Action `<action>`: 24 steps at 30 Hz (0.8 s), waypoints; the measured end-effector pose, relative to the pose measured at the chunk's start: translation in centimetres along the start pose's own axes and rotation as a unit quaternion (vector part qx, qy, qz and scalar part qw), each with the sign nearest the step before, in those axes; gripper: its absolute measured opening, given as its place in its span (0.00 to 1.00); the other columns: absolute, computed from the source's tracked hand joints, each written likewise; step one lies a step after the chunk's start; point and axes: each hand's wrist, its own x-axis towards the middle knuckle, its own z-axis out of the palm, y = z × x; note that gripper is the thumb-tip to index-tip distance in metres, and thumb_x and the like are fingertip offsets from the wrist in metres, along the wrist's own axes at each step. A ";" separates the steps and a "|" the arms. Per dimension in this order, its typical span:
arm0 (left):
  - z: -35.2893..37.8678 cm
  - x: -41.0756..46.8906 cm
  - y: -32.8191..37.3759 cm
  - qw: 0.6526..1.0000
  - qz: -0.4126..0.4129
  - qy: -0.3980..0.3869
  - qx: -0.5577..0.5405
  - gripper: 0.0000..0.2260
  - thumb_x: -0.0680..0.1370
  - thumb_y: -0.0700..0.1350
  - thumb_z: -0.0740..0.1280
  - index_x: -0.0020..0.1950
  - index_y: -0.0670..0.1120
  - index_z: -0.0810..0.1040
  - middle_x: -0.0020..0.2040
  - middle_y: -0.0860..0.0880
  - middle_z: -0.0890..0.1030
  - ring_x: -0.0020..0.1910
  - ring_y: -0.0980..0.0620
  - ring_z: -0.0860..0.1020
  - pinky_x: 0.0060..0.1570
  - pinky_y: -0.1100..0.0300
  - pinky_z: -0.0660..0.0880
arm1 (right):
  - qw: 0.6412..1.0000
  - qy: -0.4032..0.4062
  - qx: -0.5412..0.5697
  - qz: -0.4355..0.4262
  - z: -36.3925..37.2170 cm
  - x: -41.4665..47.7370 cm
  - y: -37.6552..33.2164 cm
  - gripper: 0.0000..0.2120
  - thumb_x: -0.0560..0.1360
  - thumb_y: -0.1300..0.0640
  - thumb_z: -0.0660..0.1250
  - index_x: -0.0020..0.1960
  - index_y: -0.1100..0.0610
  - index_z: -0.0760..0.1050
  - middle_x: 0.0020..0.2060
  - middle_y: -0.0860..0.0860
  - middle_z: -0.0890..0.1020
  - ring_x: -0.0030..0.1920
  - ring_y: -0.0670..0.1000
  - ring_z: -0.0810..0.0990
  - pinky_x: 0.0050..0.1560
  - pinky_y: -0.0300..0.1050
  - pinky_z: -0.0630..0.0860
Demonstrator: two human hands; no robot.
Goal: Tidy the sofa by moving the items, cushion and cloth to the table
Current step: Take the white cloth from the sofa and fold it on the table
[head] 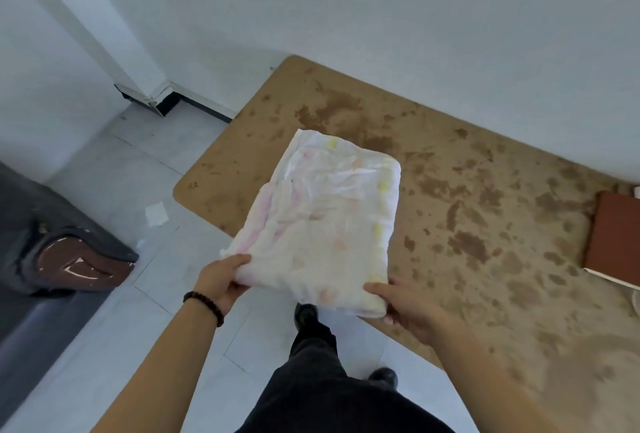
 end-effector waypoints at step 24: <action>13.6 10.9 7.5 0.765 0.362 -0.116 0.521 0.32 0.80 0.62 0.57 0.80 0.53 0.49 0.80 0.50 0.52 0.79 0.50 0.50 0.76 0.49 0.52 | 0.958 0.284 -0.008 -0.043 -2.0 12.1 -11.4 0.22 0.79 0.42 0.64 0.70 0.48 0.71 0.69 0.51 0.74 0.62 0.55 0.77 0.67 0.56 0.74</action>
